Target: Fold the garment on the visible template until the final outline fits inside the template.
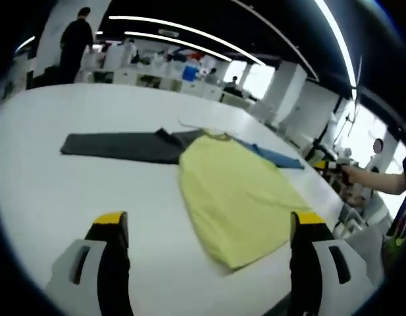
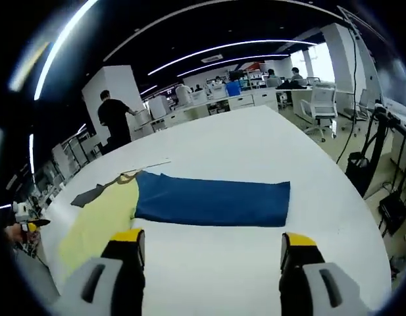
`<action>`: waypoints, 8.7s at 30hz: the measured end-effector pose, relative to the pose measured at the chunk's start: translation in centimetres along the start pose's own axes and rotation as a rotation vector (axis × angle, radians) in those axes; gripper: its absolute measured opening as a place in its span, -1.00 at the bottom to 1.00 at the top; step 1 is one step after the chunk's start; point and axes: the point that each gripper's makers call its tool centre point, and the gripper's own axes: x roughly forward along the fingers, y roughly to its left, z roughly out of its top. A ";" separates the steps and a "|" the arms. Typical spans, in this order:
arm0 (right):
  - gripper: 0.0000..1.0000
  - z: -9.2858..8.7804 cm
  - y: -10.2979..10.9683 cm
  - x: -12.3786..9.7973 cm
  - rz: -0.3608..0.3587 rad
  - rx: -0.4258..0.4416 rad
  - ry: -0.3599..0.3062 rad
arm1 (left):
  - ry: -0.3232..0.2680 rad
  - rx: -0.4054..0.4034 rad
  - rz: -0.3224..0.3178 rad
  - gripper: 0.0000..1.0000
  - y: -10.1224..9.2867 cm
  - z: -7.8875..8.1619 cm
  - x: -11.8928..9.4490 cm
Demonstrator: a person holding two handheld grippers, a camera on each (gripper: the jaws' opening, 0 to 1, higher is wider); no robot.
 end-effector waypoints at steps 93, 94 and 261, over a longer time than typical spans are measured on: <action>-1.00 7.4 10.7 7.4 0.148 -0.193 -0.030 | -0.033 -0.079 -0.065 0.86 -0.1 -0.1 0.2; -1.00 7.7 11.8 7.6 0.164 -0.203 -0.035 | -0.034 -0.080 -0.067 0.86 -0.1 -0.1 0.2; 0.99 0.0 23.3 7.4 0.347 -0.427 0.088 | -0.230 -0.264 0.436 0.39 27.8 8.2 4.6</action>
